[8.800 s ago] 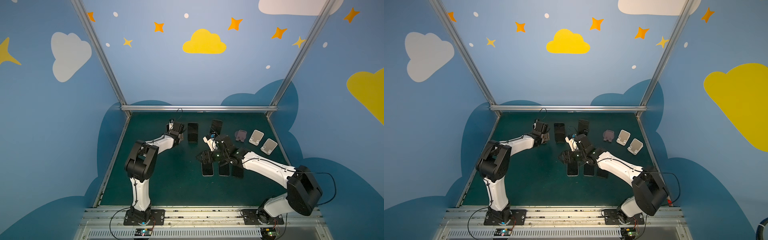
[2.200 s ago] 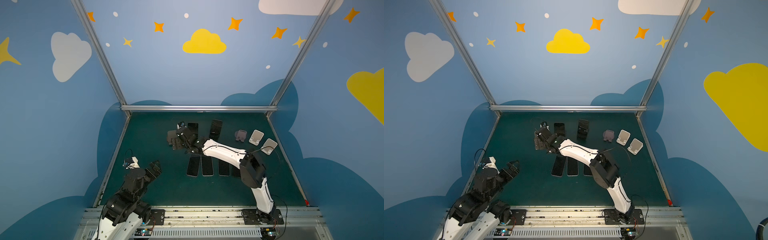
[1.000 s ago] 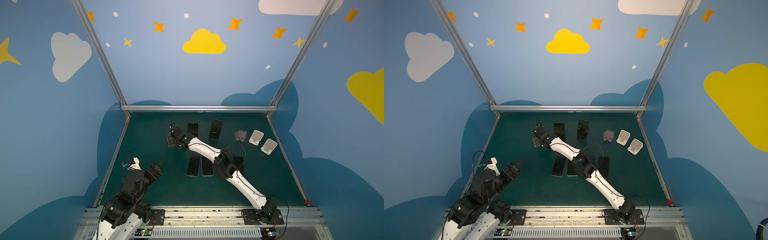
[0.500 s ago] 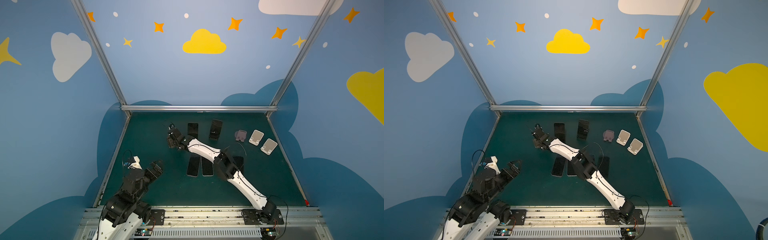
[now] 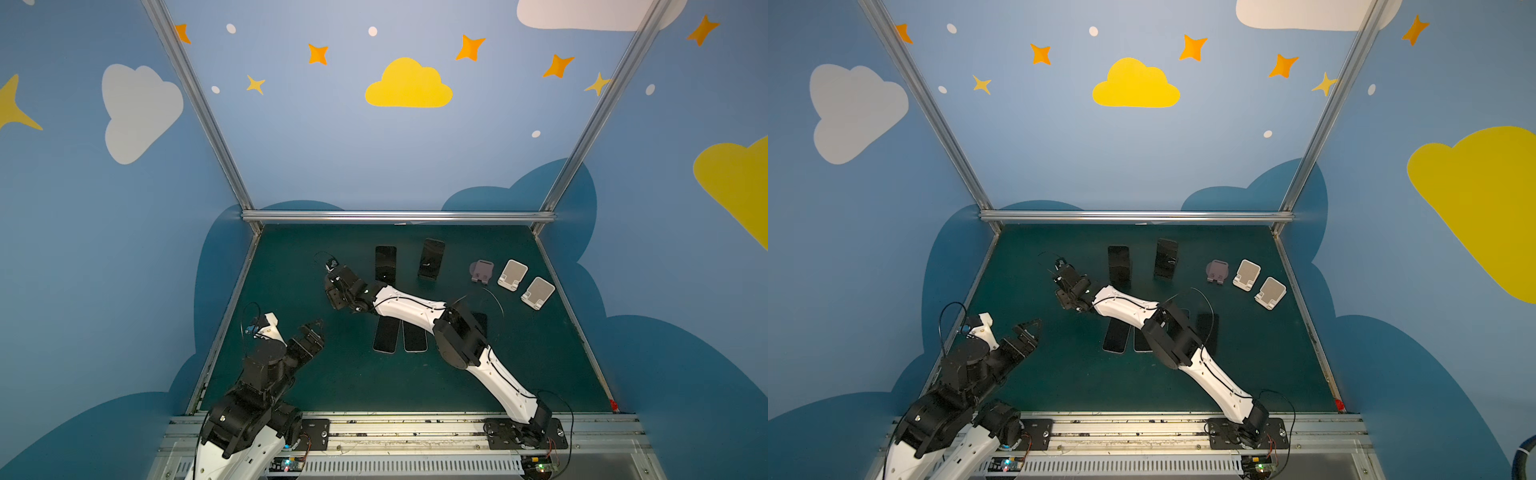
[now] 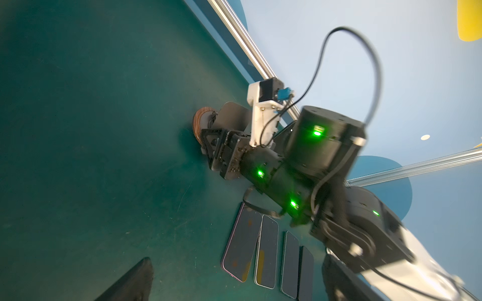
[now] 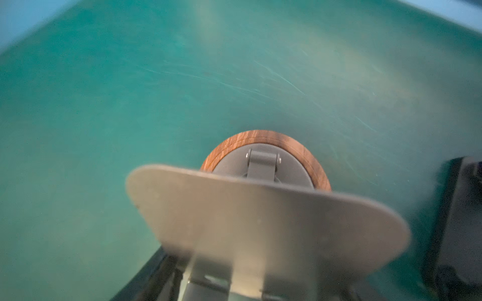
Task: Remove the phone from the phone stand
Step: Pick up the phone stand from the top-left of the table, then place the phone stand at the top-right of the table.
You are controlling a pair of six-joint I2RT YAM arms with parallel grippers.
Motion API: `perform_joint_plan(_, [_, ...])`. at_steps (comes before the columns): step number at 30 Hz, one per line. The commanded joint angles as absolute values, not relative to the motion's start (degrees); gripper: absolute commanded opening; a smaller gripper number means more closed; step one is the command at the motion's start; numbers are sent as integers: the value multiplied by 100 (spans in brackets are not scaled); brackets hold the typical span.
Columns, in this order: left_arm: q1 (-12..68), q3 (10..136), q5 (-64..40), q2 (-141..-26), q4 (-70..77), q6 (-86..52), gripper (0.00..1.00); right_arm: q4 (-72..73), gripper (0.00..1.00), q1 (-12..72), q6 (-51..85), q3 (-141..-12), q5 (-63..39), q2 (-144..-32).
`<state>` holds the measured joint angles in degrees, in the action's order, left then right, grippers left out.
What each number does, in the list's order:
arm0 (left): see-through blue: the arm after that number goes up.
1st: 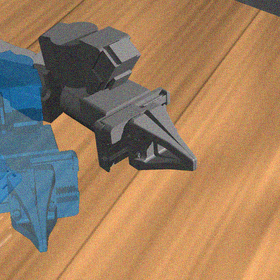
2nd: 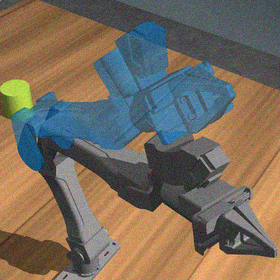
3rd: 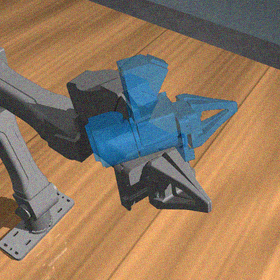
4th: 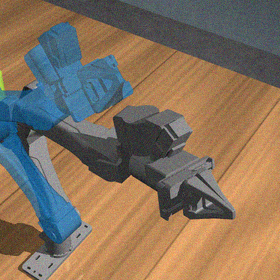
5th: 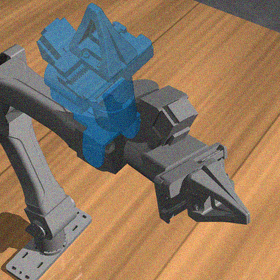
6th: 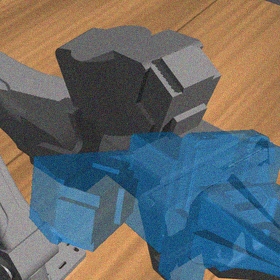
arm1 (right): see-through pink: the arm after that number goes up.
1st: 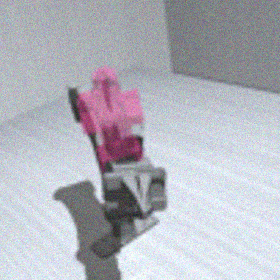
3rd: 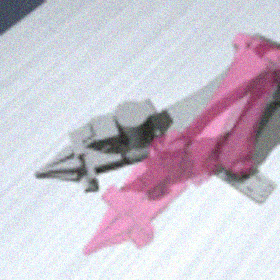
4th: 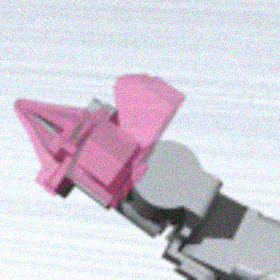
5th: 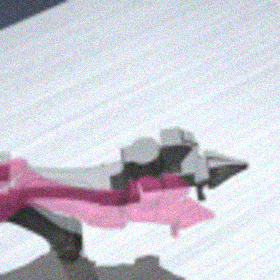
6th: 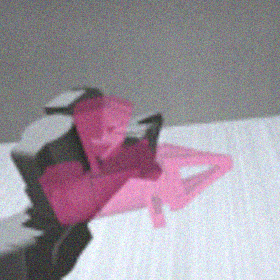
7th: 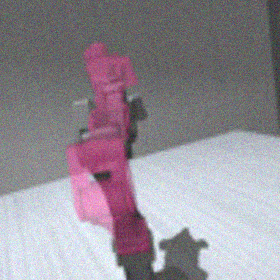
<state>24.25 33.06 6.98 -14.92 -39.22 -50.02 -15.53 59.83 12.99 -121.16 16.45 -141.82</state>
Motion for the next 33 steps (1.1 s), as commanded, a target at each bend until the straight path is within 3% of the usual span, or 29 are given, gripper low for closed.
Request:
perform_joint_plan(1, [2400,3435,773,-1450,-3850,-4930,100,-926,68,6061,1256,-11713,1675,-13391])
perform_joint_plan(17, [2403,3623,595,-1906,-3448,-4860,100,-225,68,6077,1481,-8453,2195,-10492])
perform_joint_plan(26, [2405,3389,253,-2566,-2576,-4906,100,-528,67,5483,1650,-6599,2610,-8377])
perform_joint_plan(33, [2401,3109,185,-2818,-2106,-5025,100,-964,68,4447,1926,-5486,2444,-7133])
